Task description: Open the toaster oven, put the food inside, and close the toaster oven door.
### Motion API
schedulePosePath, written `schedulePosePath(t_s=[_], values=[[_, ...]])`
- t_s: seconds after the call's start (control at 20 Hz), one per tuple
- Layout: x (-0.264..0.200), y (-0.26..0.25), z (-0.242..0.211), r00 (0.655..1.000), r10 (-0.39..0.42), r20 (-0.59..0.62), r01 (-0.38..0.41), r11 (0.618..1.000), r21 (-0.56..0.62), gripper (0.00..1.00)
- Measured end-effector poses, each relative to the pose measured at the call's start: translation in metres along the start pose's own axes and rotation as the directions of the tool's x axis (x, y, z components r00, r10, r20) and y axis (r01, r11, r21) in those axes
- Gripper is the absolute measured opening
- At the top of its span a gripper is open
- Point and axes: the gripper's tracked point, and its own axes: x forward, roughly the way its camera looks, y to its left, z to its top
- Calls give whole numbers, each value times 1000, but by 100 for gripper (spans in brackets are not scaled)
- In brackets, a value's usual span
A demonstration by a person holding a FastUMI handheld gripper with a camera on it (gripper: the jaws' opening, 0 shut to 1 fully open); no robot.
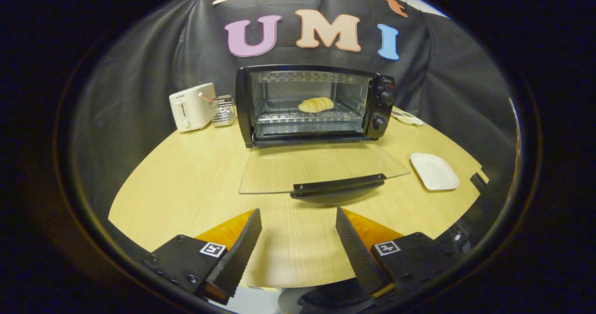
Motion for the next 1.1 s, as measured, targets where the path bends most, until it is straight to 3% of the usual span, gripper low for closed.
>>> schedulePosePath(t_s=[0.5, 0.7, 1.1], values=[[28, -15, 1, 1000, 7, -17, -6, 999, 31, 99], [37, -26, 11, 1000, -21, -4, 21, 1000, 8, 99], [38, -24, 18, 1000, 11, 4, -11, 999, -52, 99]])
